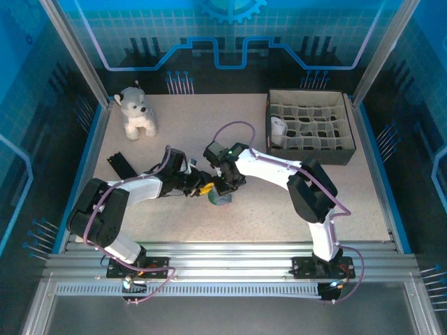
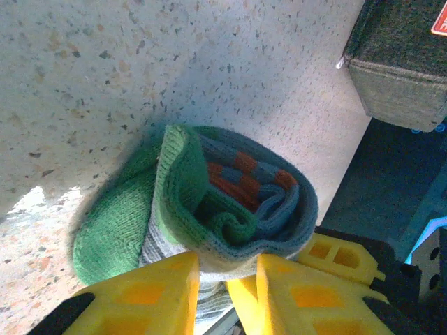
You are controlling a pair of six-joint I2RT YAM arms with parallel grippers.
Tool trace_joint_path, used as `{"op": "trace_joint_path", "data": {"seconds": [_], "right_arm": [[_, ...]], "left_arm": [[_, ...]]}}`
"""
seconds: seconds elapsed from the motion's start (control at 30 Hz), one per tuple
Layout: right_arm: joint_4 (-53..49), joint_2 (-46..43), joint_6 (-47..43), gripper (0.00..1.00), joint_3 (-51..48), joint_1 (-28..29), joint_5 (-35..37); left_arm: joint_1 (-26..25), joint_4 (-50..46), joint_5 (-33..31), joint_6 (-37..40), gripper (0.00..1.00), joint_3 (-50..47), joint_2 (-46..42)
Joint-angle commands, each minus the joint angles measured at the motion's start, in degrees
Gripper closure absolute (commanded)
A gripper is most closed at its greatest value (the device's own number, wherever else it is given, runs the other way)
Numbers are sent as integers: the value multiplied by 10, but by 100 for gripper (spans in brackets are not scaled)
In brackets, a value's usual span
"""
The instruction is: Roll the socks
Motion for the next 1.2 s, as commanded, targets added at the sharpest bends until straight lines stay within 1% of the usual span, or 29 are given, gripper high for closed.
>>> {"op": "trace_joint_path", "data": {"seconds": [0.0,0.13,0.27,0.4,0.5,0.53,0.7,0.83,0.97,1.17], "right_arm": [[-38,20,-10,100,13,7,2],[-36,19,-11,99,21,8,-9],[-32,13,-9,95,26,5,-25],[-26,5,-3,88,27,1,-41],[-20,-2,2,83,26,-4,-54],[-17,-5,4,80,24,-5,-59],[5,-22,17,67,6,-15,-83],[28,-45,30,61,-20,-24,-99],[66,-62,51,53,-56,-42,-139],[102,-72,68,49,-90,-59,-177]], "left_arm": [[-2,36,18,-25,72,-8,15],[-11,56,18,-28,71,-10,42],[-27,42,5,-14,71,-4,65],[-40,-15,-29,26,71,1,68],[-42,-39,-46,44,72,-4,68],[-43,-45,-53,49,72,-5,67],[-45,-62,-70,65,73,-10,61],[-50,-69,-83,73,73,-8,57],[-53,-70,-89,77,74,-6,60],[-58,-68,-91,79,75,-6,66]]}}
